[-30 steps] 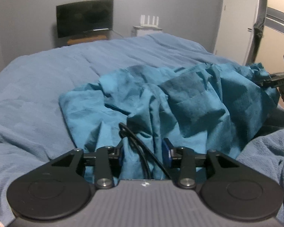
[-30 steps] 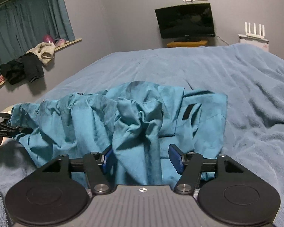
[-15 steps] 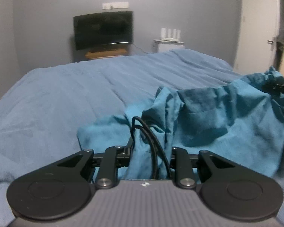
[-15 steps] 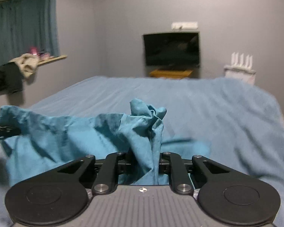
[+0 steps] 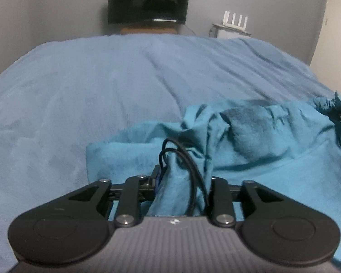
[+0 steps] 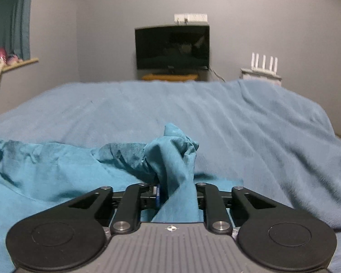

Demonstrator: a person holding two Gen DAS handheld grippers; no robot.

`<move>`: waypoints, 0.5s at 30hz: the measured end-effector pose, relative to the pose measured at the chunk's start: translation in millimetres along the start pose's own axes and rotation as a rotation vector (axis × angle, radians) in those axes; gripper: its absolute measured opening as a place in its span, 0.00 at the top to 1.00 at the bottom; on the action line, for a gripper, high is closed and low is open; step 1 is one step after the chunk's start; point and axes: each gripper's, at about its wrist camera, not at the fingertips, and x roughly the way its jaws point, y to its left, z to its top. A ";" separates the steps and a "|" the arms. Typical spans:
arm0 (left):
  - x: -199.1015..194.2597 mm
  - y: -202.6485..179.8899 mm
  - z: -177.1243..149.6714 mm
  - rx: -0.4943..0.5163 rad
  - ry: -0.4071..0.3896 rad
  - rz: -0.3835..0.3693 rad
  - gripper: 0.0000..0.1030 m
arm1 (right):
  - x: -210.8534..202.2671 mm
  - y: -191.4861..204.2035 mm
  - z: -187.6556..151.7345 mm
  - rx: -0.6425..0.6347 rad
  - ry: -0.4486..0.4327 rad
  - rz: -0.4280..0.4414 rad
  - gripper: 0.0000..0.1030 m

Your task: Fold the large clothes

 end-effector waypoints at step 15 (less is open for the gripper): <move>-38.7 47.6 -40.3 -0.105 -0.084 -0.218 0.27 | -16.4 -43.6 -23.0 0.173 0.071 0.109 0.39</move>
